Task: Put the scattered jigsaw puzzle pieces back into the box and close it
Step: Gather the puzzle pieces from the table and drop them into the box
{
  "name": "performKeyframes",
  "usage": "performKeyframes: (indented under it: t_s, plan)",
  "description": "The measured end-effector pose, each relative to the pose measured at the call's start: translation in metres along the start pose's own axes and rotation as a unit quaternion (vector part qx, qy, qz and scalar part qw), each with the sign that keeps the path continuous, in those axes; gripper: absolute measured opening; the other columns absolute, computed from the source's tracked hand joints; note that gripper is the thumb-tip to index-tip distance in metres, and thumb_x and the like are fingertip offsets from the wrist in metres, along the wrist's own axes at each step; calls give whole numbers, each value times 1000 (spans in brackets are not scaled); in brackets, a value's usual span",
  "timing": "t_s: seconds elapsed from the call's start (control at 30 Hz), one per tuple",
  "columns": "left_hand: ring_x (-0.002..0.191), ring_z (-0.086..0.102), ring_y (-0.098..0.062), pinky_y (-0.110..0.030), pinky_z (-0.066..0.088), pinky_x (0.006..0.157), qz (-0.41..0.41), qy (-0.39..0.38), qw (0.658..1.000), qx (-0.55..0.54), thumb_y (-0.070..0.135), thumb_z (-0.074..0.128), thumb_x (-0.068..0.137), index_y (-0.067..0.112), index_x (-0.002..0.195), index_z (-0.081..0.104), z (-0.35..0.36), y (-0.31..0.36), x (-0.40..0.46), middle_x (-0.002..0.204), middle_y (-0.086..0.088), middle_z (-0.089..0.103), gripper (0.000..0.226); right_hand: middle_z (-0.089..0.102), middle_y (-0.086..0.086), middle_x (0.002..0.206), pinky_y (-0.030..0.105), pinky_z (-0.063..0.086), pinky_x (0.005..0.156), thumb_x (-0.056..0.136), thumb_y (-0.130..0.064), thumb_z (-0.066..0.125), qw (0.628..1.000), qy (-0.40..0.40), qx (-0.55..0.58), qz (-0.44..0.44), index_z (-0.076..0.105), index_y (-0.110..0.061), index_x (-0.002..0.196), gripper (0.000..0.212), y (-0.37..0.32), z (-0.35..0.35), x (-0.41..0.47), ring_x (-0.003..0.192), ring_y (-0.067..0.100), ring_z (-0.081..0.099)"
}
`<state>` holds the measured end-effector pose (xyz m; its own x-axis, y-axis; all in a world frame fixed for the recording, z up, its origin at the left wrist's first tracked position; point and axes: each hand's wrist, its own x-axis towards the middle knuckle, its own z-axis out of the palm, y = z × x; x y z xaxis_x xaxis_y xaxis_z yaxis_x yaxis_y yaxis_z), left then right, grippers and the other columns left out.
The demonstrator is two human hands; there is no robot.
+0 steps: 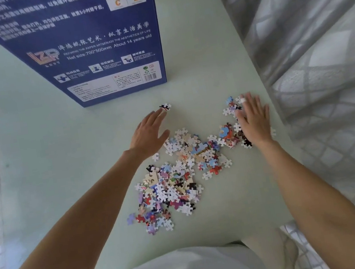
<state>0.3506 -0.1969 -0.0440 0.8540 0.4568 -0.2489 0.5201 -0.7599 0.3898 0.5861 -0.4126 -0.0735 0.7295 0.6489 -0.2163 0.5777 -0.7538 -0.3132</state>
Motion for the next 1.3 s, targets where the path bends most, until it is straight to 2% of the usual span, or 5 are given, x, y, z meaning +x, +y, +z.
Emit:
performKeyframes:
  t_s: [0.43,0.6,0.77,1.0,1.3]
  plan:
    - [143,15,-13,-40,13,117,41,-31,998,39,43,35,98,23,146,27,10,-5,-14,153,8,24,53,10,-2,156,32,-7,117,100,-42,22,956,-125,130,-233,24,-20,146,51,-118,45,-95,144,13,-3]
    - [141,22,-16,-40,19,116,62,-14,997,37,42,38,97,23,143,33,23,-8,-57,150,5,32,50,34,8,148,43,15,116,97,-29,34,987,45,121,-99,46,-8,132,43,-52,13,-84,141,22,19]
    - [142,20,-15,-35,14,117,35,-9,999,15,41,37,97,22,144,31,31,-2,-85,151,5,30,51,21,22,151,46,9,114,85,-50,19,994,12,89,67,34,2,138,76,0,6,-80,142,36,12]
    - [133,35,-21,-37,32,110,-17,44,996,-78,37,55,91,20,138,42,29,6,-129,144,0,42,52,-3,6,156,34,-13,113,94,-51,25,975,-109,166,-104,13,-13,148,68,-96,49,-147,143,18,-11]
    - [128,28,-26,-38,43,96,-167,-33,983,-66,57,76,64,23,148,15,35,33,-143,141,-8,27,109,24,11,146,22,18,106,82,-12,68,972,-116,153,-137,29,-14,142,72,-123,37,-147,134,24,26]
